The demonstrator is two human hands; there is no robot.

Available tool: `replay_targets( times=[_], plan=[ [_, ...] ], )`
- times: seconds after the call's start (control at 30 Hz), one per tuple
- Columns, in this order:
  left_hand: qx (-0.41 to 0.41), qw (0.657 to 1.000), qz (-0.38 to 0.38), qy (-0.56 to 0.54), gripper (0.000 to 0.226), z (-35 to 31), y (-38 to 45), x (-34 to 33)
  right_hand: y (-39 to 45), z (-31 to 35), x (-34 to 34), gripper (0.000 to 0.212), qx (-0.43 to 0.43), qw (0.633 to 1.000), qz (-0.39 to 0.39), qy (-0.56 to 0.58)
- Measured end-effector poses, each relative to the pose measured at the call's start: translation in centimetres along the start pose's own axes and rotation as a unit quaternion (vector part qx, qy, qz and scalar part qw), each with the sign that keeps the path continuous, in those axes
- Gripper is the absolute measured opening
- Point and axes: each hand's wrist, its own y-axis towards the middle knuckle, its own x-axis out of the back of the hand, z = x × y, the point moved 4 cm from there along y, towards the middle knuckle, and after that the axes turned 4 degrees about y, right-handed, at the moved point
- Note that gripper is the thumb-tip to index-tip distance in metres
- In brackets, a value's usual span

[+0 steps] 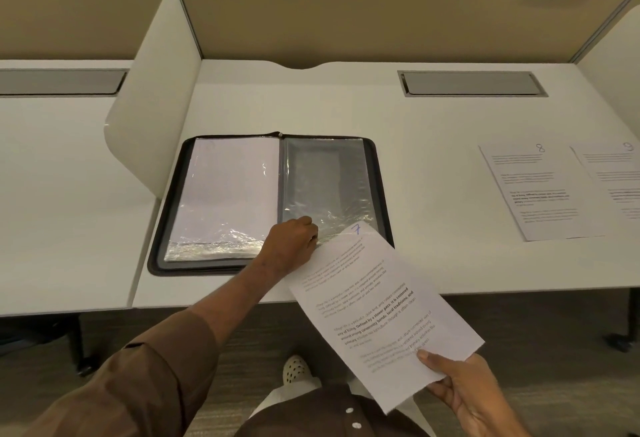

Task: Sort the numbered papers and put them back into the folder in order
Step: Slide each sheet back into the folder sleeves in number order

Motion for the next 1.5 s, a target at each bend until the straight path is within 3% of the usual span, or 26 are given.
replay_targets(
  times=[0.17,0.47,0.9,1.13,1.3,1.5],
  plan=[
    [0.007,1.0,0.0,0.03,0.021,-0.3,-0.2,0.1,-0.5,-0.8,-1.6,0.036,0.027,0.998,-0.022,0.042],
    [0.041,0.987,0.094,0.123,0.026,-0.4,-1.4,0.3,-0.5,-1.2,-2.8,0.034,0.043,0.996,-0.023,0.08],
    [0.067,0.989,0.083,0.105,0.023,0.6,-1.7,1.0,0.4,-2.7,-4.4,0.055,0.06,0.994,-0.007,0.086],
    [0.076,0.983,0.104,0.132,0.006,2.1,-2.0,1.4,-0.2,-2.5,-3.4,0.036,0.034,0.997,0.0,0.071],
    [0.051,0.984,0.107,0.135,0.019,2.0,-1.3,1.4,-0.2,-2.1,-2.6,0.042,0.036,0.997,-0.005,0.07],
    [0.024,0.985,0.112,0.132,0.018,2.0,-1.3,2.1,0.2,-1.9,-2.4,0.038,0.046,0.996,-0.009,0.075]
  ],
)
